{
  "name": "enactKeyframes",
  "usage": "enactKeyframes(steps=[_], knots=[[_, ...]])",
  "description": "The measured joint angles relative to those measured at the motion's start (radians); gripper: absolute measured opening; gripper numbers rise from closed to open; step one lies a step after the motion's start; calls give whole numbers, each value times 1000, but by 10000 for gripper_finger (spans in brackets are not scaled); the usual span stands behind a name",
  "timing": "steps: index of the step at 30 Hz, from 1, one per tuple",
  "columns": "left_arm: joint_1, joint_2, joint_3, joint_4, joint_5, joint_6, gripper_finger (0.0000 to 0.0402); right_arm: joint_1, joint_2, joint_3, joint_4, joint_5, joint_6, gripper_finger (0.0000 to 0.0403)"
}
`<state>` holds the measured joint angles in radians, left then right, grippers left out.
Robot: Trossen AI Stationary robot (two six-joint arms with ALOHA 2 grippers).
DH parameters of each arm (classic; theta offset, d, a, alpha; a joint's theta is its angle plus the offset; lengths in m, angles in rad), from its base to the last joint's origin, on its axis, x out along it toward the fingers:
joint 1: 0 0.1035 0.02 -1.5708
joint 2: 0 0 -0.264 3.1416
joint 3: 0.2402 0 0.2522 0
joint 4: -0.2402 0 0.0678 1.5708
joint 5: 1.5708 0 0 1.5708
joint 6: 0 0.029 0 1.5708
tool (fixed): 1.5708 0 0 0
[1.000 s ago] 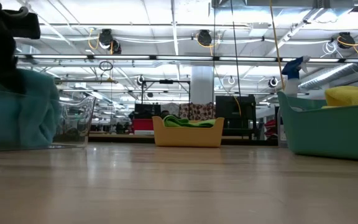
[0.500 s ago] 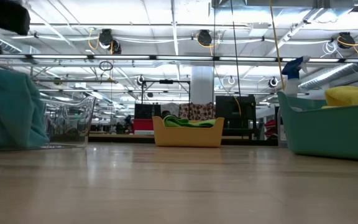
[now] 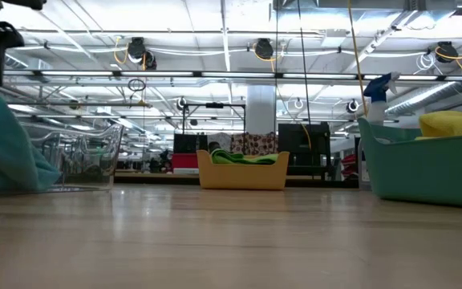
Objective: Sort microfiber towel by color & place in baskets
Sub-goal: Put the top blue microfiber cloth into the transparent bin
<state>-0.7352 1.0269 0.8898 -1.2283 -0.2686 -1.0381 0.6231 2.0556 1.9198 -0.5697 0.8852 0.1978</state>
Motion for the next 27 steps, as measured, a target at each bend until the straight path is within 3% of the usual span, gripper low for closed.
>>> enactKeyframes(steps=[10,14,20,27], knots=[[0,43,-122,92,-30,50,262,0,0,0,0,0,0,144],[0,69,-168,89,-50,49,230,0,0,0,0,0,0,144],[11,94,-182,-47,-188,-77,174,0,0,0,0,0,0,144],[16,95,-183,-25,-163,-81,153,0,0,0,1,0,2,144]])
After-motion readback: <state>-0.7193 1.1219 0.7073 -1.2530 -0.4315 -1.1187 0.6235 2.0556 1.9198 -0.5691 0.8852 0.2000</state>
